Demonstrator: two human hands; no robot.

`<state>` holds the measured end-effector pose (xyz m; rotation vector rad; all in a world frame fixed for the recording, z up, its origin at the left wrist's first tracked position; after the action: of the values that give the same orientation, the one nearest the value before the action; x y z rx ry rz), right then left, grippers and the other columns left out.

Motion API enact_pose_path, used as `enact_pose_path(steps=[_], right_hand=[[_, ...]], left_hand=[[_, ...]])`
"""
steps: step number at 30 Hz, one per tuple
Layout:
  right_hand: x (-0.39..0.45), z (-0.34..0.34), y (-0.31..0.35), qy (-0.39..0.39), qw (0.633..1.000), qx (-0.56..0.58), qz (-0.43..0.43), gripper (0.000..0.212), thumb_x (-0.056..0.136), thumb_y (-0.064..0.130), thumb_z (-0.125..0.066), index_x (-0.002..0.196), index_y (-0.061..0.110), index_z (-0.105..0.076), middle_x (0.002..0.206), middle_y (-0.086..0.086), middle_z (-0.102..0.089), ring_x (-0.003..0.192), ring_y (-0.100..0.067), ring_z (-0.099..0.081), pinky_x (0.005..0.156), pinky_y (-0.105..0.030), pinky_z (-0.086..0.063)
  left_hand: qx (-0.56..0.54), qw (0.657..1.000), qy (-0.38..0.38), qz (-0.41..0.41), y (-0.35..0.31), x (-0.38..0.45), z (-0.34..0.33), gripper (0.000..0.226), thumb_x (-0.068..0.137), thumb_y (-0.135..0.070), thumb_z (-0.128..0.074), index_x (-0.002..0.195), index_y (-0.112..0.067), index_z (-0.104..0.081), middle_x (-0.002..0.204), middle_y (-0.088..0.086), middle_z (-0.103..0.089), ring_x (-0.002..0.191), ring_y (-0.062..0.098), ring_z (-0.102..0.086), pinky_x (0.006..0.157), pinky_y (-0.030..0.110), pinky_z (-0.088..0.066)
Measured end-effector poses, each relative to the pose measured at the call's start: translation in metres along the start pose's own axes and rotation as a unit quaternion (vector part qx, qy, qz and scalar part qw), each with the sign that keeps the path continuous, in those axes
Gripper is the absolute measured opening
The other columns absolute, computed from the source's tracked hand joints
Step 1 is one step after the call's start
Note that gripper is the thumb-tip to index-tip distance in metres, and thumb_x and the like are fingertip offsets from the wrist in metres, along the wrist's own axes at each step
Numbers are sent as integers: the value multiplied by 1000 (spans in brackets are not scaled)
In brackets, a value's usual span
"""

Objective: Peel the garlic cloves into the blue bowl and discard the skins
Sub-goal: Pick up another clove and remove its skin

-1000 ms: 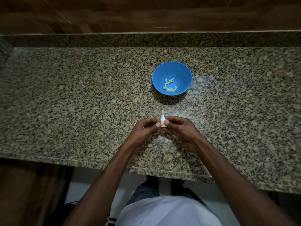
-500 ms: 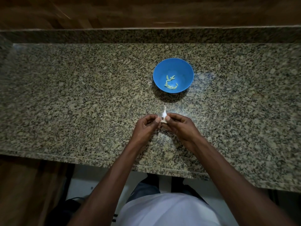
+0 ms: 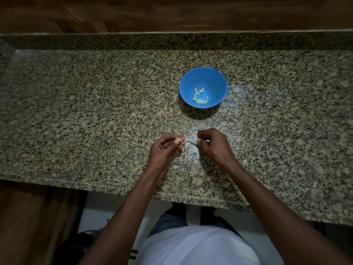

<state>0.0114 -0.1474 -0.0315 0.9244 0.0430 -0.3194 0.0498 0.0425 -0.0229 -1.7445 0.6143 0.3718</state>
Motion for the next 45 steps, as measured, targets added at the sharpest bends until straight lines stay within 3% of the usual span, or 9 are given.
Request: enact_pose_path(steps=[5,10,17,23,28,32,36,39,45], right_hand=[[-14,2,1,-19,993,112,-38,22,97,19,-72,119,17,-79,111,3,-77,95,-2,-72,78,-21,-57],[-23,-7,10,46,950,297,-88,16,96,18,-76,110,11,-81,95,-4,-81,91,-18,-77,80,-34,-63],[-25,-10,16,80,839,491,-221,19,93,8,-76,109,-2,-76,87,-11,-76,80,-16,-72,74,-25,-59],[-30,-15,17,45,896,397,-195,15,98,12,-72,107,2,-76,86,-11,-76,74,-11,-70,73,-27,-59],[-31,-20,19,-13,942,298,-150,11,99,16,-71,104,8,-77,86,-8,-79,75,-13,-75,76,-36,-65],[-31,-22,18,-42,960,253,-110,9,99,17,-70,101,12,-77,84,-2,-78,77,-13,-75,73,-33,-64],[-35,-20,10,-40,959,261,-104,8,100,18,-69,103,13,-75,90,-2,-78,83,-16,-76,72,-30,-62],[-40,-9,-3,-27,932,323,-165,8,102,14,-67,103,7,-68,96,-10,-78,88,-28,-78,75,-44,-65],[-38,24,-28,-32,914,343,-215,7,103,0,-57,99,-5,-60,99,-28,-74,84,-36,-76,82,-54,-64]], left_hand=[[10,1000,-9,-13,4,-5,-3,20,95,-6,-70,114,2,-68,107,20,-77,96,24,-75,83,25,-61],[96,995,2,-37,12,-10,-9,12,96,-16,-72,106,-9,-75,107,7,-77,98,19,-73,82,27,-60],[94,992,1,-78,9,-16,-16,8,94,-6,-72,102,-4,-71,99,10,-77,94,17,-75,79,25,-59],[149,981,-19,-125,17,-17,-17,8,92,-5,-75,99,-1,-74,99,9,-77,99,22,-75,86,31,-61],[131,987,-58,-68,15,-16,-24,9,90,-7,-77,97,-2,-78,93,4,-79,90,16,-76,75,27,-61],[98,994,-57,-11,15,-8,-24,6,89,-6,-77,95,-4,-79,91,12,-79,86,23,-73,81,35,-60],[118,992,-34,3,12,-8,-26,10,89,-8,-79,98,-3,-78,92,8,-79,83,18,-72,72,25,-59],[168,984,-11,-57,11,-10,-23,15,89,-8,-79,104,-6,-77,99,4,-78,89,13,-74,73,22,-59],[230,965,-73,-107,20,0,-1,22,95,-12,-74,116,-12,-70,100,-2,-72,82,8,-67,68,18,-56]])
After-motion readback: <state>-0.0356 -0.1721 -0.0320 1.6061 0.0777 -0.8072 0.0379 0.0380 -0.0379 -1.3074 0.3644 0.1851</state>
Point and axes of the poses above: each hand's wrist, its own x-axis towards the middle knuckle, its own z-axis out of the back of the hand, y = z × x, the point moved 1 cm from there along x, towards the middle knuckle
